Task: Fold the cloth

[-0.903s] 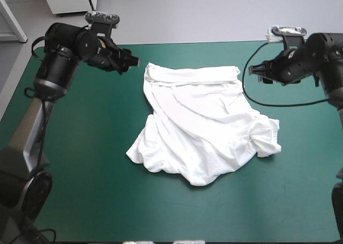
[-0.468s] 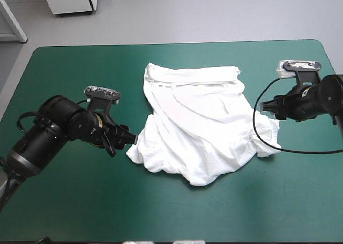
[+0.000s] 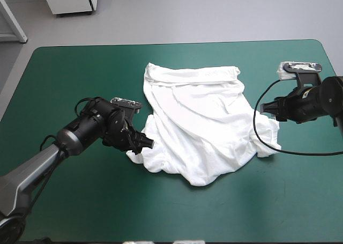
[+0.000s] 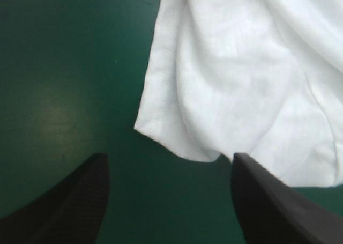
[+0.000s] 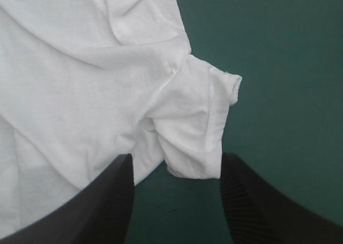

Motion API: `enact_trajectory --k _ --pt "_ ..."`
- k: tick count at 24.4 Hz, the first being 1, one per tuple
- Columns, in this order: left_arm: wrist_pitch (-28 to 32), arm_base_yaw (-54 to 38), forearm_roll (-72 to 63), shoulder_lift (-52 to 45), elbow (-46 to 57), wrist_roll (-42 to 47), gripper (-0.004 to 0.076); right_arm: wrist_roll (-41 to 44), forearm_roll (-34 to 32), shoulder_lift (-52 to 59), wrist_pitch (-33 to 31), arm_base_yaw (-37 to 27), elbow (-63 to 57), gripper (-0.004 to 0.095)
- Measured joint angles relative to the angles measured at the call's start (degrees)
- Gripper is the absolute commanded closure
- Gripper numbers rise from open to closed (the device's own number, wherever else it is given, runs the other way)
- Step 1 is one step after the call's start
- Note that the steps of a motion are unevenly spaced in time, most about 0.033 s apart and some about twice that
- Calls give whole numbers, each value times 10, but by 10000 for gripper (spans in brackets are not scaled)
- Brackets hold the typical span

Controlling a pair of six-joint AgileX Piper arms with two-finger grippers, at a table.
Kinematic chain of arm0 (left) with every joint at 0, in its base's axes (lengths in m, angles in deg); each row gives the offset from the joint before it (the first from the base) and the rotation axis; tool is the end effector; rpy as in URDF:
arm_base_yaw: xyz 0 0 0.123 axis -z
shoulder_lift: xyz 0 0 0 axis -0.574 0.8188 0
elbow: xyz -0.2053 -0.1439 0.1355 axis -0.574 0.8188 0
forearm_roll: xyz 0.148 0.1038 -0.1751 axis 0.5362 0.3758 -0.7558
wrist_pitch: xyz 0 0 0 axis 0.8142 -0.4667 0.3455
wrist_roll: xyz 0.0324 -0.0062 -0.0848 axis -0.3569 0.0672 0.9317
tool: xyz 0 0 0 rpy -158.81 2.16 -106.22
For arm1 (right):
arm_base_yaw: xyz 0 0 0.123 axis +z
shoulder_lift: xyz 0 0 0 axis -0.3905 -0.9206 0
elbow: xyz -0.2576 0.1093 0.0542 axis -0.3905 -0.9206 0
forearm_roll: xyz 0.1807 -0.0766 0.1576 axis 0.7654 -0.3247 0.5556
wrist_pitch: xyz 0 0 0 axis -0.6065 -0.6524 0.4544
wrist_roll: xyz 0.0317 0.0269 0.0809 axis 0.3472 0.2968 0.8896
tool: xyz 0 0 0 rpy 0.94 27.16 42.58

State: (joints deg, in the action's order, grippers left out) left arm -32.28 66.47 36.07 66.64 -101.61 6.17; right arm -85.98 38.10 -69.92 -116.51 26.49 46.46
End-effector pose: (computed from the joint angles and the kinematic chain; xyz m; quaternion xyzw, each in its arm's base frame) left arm 0.2553 -0.1491 0.2789 0.1280 0.9836 -0.0202 0.1257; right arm 0.2450 0.0224 0.3941 -0.0249 0.9595 0.0516 0.2757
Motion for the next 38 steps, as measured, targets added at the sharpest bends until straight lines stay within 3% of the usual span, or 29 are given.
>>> enact_trajectory --k 9,14,15,18,23,27,38 --pt "39 0 -1 99 0 3 247 0 0 0 -4 0 0 436" --pt "32 0 -4 148 -11 7 269 0 0 0 -7 0 0 436" --pt "28 0 -5 154 -14 10 316 0 0 0 -7 0 0 436" --pt "27 0 -25 161 -20 13 736 0 0 0 -14 0 0 436" --pt "36 6 -42 162 -21 13 725 0 -2 0 -25 0 0 432" --pt "36 6 -42 162 -21 4 725 20 -31 0 -21 0 -38 349" --pt "35 6 -46 162 -21 -2 725 56 -35 -103 61 0 -114 331"
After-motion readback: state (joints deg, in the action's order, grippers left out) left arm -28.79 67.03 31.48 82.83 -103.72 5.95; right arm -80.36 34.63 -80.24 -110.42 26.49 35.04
